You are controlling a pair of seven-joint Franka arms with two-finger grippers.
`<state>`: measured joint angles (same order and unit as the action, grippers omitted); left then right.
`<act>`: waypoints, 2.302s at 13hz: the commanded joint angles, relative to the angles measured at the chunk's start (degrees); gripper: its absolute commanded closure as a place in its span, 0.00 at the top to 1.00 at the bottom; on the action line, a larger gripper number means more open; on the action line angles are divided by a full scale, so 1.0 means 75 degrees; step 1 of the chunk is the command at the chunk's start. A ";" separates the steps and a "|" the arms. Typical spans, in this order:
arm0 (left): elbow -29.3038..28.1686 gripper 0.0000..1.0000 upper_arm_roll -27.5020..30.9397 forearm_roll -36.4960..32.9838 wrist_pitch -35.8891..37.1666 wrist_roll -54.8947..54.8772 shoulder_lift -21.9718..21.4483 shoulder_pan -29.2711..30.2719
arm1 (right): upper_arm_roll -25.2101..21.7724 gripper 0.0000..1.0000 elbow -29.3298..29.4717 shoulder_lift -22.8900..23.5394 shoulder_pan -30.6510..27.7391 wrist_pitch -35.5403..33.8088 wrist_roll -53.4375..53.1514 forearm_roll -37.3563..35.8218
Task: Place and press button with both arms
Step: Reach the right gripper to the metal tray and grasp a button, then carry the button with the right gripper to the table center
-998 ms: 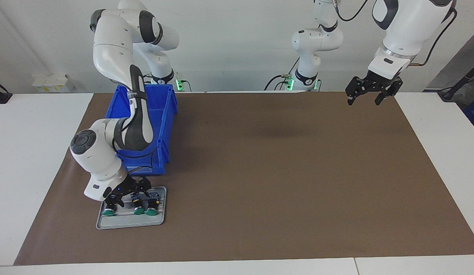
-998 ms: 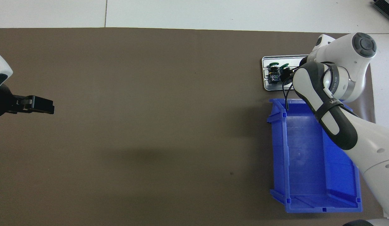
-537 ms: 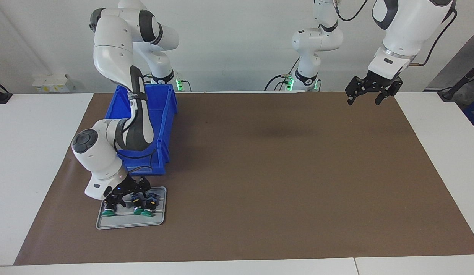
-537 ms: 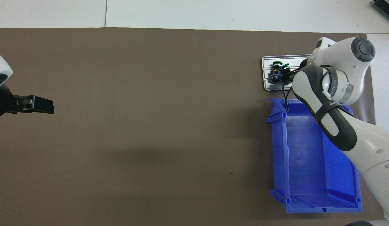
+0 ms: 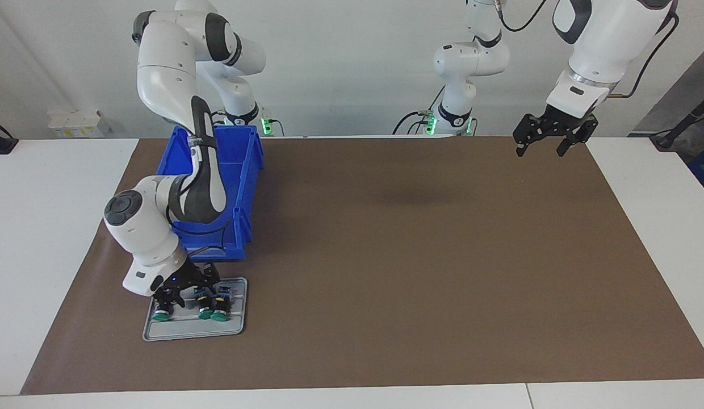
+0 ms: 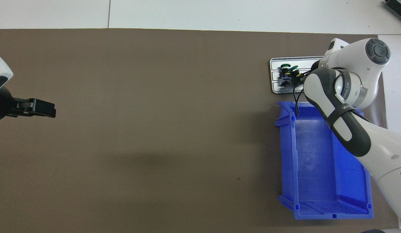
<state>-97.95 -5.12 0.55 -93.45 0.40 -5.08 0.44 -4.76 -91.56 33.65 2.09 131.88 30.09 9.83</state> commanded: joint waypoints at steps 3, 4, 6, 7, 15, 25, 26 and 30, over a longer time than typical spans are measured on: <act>-0.0088 1.00 -0.0045 -0.0027 0.0014 0.0005 -0.0085 0.0070 | 0.0084 0.33 -0.0648 -0.0268 -0.0045 0.0556 0.0312 0.0165; -0.0088 1.00 -0.0045 -0.0027 0.0014 0.0005 -0.0085 0.0070 | 0.0084 0.00 -0.0590 -0.0268 -0.0021 0.0521 0.0231 0.0165; -0.0088 1.00 -0.0045 -0.0027 0.0014 0.0005 -0.0085 0.0070 | 0.0084 0.00 -0.0333 -0.0268 0.0003 0.0370 -0.0445 0.0165; -0.0088 1.00 -0.0045 -0.0027 0.0014 0.0005 -0.0085 0.0070 | 0.0084 0.00 -0.0146 -0.0268 0.0037 0.0230 -0.1006 0.0061; -0.0088 1.00 -0.0045 -0.0027 0.0014 0.0005 -0.0085 0.0070 | 0.0072 0.00 0.1344 -0.0864 0.0518 -0.1751 -0.7251 -0.0936; -0.0088 1.00 -0.0056 -0.0027 0.0003 0.0005 -0.0085 -0.0046 | 0.0083 0.00 0.1122 -0.1206 0.3972 -0.2303 -1.7116 -0.2059; -0.0088 1.00 -0.0103 -0.0027 0.0002 -0.0007 -0.0085 -0.0059 | 0.0084 0.00 0.1098 -0.1159 0.4254 -0.2303 -1.7868 -0.2084; -0.0088 1.00 -0.0138 -0.0027 0.0166 0.0040 -0.0108 -0.0059 | 0.0084 0.00 0.1238 -0.0354 0.5589 -0.2315 -2.0388 -0.2704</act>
<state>-97.97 -5.94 0.55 -93.26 0.41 -5.08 0.35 -4.11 -83.00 26.99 40.60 114.51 -114.58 -7.07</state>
